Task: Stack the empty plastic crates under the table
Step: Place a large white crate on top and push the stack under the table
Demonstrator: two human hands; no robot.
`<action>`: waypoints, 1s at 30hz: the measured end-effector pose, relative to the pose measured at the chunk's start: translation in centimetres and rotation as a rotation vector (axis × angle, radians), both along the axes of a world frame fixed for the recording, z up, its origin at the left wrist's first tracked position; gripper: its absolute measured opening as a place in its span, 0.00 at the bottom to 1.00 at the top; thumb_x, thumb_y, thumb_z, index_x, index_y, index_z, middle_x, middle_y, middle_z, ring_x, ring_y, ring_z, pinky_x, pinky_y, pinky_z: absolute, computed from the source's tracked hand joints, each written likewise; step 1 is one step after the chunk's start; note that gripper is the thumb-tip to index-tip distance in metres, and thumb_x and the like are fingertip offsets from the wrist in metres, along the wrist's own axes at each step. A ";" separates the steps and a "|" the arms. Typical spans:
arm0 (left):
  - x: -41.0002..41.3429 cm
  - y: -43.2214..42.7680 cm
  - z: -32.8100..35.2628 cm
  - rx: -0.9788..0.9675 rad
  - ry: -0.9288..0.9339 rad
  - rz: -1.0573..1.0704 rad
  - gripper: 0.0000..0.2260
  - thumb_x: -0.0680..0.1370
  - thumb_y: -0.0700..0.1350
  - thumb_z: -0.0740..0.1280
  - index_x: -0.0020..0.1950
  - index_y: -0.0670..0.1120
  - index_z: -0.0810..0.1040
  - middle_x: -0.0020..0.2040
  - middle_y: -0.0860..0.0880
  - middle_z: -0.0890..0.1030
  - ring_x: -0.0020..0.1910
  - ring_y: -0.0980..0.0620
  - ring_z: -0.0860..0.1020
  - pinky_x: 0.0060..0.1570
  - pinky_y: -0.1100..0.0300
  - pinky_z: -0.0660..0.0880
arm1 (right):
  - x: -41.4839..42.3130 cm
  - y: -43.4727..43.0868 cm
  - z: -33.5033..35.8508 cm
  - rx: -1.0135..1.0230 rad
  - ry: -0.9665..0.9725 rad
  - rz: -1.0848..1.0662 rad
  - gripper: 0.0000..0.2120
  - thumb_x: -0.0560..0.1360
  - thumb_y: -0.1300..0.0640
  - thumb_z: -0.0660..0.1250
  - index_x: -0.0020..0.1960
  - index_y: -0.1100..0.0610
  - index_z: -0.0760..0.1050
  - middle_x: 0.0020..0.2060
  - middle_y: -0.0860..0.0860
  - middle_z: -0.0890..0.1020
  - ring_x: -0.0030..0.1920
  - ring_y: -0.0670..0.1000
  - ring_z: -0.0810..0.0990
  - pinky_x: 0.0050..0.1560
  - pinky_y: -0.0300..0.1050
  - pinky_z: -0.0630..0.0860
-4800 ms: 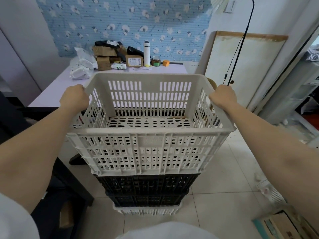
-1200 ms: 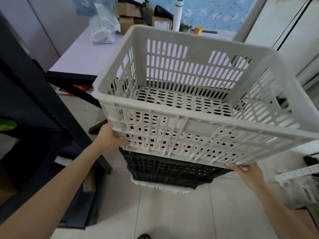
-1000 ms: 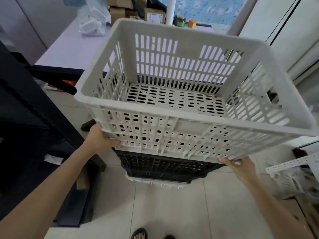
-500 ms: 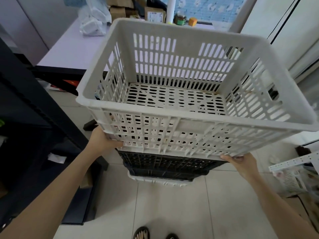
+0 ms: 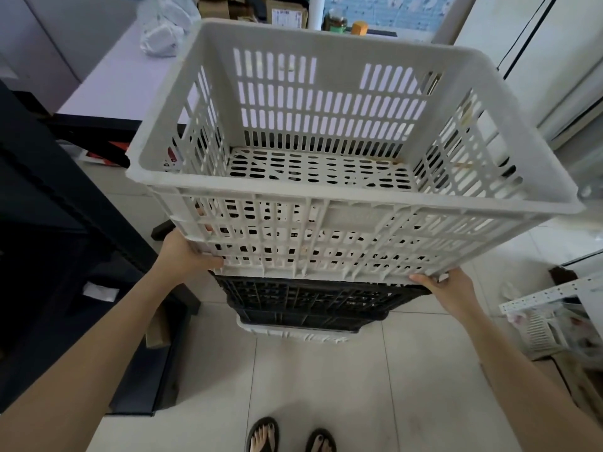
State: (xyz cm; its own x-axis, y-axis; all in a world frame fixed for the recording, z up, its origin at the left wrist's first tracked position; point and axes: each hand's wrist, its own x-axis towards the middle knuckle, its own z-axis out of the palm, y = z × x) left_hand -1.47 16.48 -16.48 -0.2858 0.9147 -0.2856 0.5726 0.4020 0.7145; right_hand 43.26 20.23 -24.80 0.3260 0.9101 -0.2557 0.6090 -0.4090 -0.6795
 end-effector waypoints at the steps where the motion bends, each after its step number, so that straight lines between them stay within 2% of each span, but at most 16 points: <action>1: 0.0 0.0 0.0 0.005 -0.009 -0.006 0.15 0.67 0.31 0.75 0.36 0.50 0.74 0.21 0.59 0.77 0.27 0.64 0.77 0.32 0.72 0.69 | 0.1 -0.1 0.0 -0.004 0.002 0.004 0.20 0.63 0.48 0.79 0.47 0.58 0.75 0.45 0.54 0.81 0.48 0.57 0.79 0.51 0.50 0.74; 3: 0.2 0.0 0.0 0.015 -0.028 -0.007 0.15 0.67 0.31 0.75 0.41 0.49 0.75 0.31 0.59 0.75 0.31 0.64 0.73 0.42 0.66 0.73 | 0.0 -0.4 0.2 -0.001 0.019 0.020 0.15 0.64 0.50 0.79 0.41 0.54 0.75 0.39 0.53 0.81 0.45 0.56 0.79 0.48 0.48 0.74; 5: 0.3 0.0 0.1 0.017 -0.044 0.003 0.15 0.67 0.30 0.74 0.44 0.46 0.75 0.35 0.57 0.75 0.35 0.60 0.73 0.46 0.60 0.72 | -0.1 -0.7 0.4 0.019 0.049 0.039 0.13 0.64 0.53 0.79 0.38 0.49 0.74 0.35 0.49 0.79 0.43 0.55 0.78 0.47 0.46 0.72; 7: 0.1 0.1 -0.1 0.020 -0.042 -0.011 0.15 0.67 0.30 0.74 0.43 0.47 0.75 0.37 0.56 0.76 0.37 0.58 0.74 0.48 0.59 0.72 | -0.2 -1.0 0.7 0.033 0.055 0.051 0.14 0.64 0.55 0.79 0.43 0.51 0.75 0.38 0.50 0.80 0.44 0.53 0.78 0.47 0.44 0.70; 10: -0.4 0.1 -0.5 0.025 -0.042 -0.031 0.16 0.66 0.30 0.75 0.43 0.48 0.77 0.37 0.58 0.76 0.36 0.65 0.72 0.49 0.57 0.73 | -0.4 -1.5 0.9 0.047 0.054 0.058 0.17 0.65 0.57 0.79 0.48 0.53 0.74 0.42 0.51 0.80 0.45 0.53 0.78 0.48 0.43 0.70; 12: -0.6 0.2 -0.7 0.033 -0.043 -0.034 0.17 0.66 0.29 0.75 0.47 0.47 0.77 0.37 0.58 0.76 0.37 0.60 0.74 0.50 0.57 0.73 | -0.3 -1.7 0.9 0.052 0.050 0.074 0.18 0.64 0.56 0.79 0.49 0.54 0.75 0.42 0.51 0.81 0.44 0.53 0.79 0.47 0.44 0.71; 14: -0.6 0.2 -0.9 0.048 -0.041 -0.038 0.17 0.66 0.29 0.75 0.48 0.47 0.78 0.39 0.54 0.78 0.42 0.54 0.75 0.50 0.57 0.73 | -0.2 -1.8 0.9 0.056 0.046 0.076 0.19 0.64 0.56 0.79 0.52 0.56 0.76 0.44 0.52 0.81 0.45 0.53 0.79 0.48 0.44 0.72; 17: -0.6 0.3 -1.2 0.064 -0.022 -0.037 0.18 0.66 0.30 0.75 0.53 0.44 0.80 0.46 0.48 0.79 0.48 0.50 0.76 0.50 0.58 0.71 | -0.3 -1.9 0.9 0.069 0.046 0.074 0.19 0.65 0.58 0.79 0.52 0.55 0.76 0.45 0.52 0.81 0.46 0.53 0.79 0.50 0.46 0.74; 20: -0.7 0.2 -1.7 0.078 0.003 -0.032 0.17 0.66 0.32 0.76 0.54 0.42 0.81 0.45 0.49 0.79 0.47 0.51 0.76 0.49 0.58 0.71 | -0.3 -1.9 1.0 0.054 0.059 0.071 0.18 0.65 0.58 0.79 0.51 0.55 0.76 0.44 0.51 0.81 0.46 0.53 0.79 0.49 0.44 0.72; 22: -0.9 0.2 -2.0 0.069 0.013 -0.021 0.14 0.67 0.33 0.76 0.48 0.45 0.80 0.40 0.52 0.78 0.45 0.52 0.76 0.47 0.58 0.72 | -0.2 -1.8 0.9 0.029 0.045 0.071 0.18 0.65 0.57 0.79 0.51 0.57 0.77 0.43 0.52 0.81 0.46 0.53 0.80 0.48 0.42 0.70; 24: -1.1 0.2 -2.4 0.057 0.027 -0.007 0.12 0.66 0.35 0.76 0.46 0.45 0.80 0.37 0.56 0.77 0.40 0.54 0.77 0.45 0.58 0.74 | -0.1 -1.7 0.6 0.012 0.039 0.054 0.22 0.64 0.55 0.79 0.55 0.59 0.78 0.45 0.52 0.82 0.47 0.53 0.80 0.48 0.43 0.70; 26: -1.4 0.0 -3.0 0.057 0.021 0.006 0.15 0.66 0.37 0.77 0.51 0.40 0.81 0.38 0.53 0.79 0.37 0.57 0.77 0.41 0.60 0.75 | -0.3 -1.9 0.5 0.006 0.040 0.039 0.26 0.65 0.55 0.79 0.59 0.60 0.75 0.47 0.52 0.81 0.47 0.53 0.79 0.48 0.43 0.70; 28: -1.4 -0.3 -3.6 0.084 -0.004 0.035 0.19 0.66 0.37 0.77 0.55 0.38 0.79 0.43 0.51 0.80 0.42 0.53 0.79 0.41 0.62 0.73 | -0.7 -2.4 0.3 0.023 0.049 0.020 0.28 0.66 0.56 0.78 0.63 0.60 0.72 0.50 0.52 0.80 0.48 0.53 0.79 0.47 0.41 0.70; 30: -1.0 -0.8 -3.9 0.133 -0.013 0.050 0.20 0.68 0.37 0.76 0.58 0.38 0.77 0.44 0.53 0.79 0.45 0.52 0.77 0.42 0.63 0.71 | -1.1 -3.1 -0.1 0.046 0.063 -0.013 0.29 0.67 0.57 0.77 0.64 0.59 0.69 0.53 0.53 0.80 0.52 0.54 0.79 0.44 0.39 0.70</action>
State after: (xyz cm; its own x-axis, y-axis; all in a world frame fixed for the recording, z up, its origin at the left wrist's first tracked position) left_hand -2.45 15.68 -20.42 -0.3290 0.9295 -0.1666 0.5445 0.3309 0.7707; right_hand 42.18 17.17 -24.90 0.3224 0.9172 -0.2342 0.5590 -0.3842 -0.7348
